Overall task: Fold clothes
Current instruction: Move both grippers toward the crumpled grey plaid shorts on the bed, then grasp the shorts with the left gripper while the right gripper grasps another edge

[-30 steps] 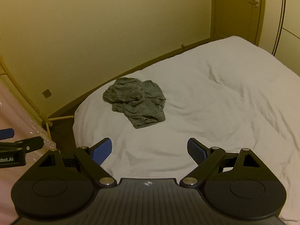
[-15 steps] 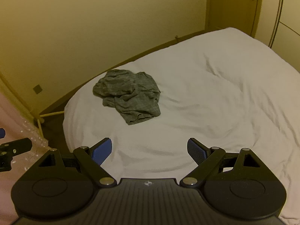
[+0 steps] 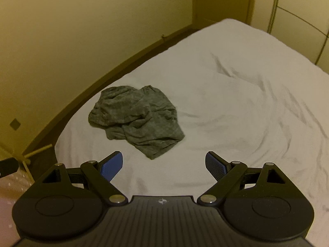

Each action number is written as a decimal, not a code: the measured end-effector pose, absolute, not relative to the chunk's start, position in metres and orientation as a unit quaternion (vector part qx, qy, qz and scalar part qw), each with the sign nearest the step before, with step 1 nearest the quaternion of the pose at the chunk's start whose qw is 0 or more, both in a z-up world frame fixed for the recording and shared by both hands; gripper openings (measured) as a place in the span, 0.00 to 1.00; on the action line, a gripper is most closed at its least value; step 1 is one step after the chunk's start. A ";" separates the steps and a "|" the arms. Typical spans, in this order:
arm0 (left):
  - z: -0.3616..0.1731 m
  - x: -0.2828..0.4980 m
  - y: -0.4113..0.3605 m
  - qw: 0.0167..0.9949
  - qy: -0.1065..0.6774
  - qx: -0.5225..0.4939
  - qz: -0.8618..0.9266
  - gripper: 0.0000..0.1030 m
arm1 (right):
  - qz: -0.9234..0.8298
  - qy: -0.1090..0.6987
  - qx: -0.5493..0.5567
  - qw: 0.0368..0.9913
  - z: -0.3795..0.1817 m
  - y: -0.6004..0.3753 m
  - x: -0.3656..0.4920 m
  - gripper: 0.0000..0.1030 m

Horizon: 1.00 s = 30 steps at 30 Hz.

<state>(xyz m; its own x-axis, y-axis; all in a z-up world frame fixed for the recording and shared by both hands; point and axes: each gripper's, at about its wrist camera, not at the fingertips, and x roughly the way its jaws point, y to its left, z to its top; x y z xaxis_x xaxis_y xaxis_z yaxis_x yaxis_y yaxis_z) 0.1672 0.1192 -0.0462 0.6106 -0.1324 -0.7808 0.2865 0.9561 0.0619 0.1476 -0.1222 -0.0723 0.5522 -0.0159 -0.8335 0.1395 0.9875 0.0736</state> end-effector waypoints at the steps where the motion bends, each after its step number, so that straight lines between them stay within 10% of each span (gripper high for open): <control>1: -0.047 0.173 0.125 0.892 0.425 0.096 -0.120 0.99 | -0.048 0.474 0.067 0.877 -0.074 -0.116 0.151 0.87; 30: -0.094 0.237 0.094 0.876 0.451 0.125 -0.118 0.99 | 0.005 0.517 0.044 0.855 -0.122 -0.141 0.209 0.86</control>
<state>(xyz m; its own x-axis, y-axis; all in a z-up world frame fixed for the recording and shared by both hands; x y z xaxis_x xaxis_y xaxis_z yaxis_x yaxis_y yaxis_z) 0.2367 0.0938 -0.0935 0.5654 -0.0937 -0.8195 0.3187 0.9412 0.1122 0.2091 -0.1412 -0.1217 0.4664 0.0548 -0.8829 0.0364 0.9960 0.0811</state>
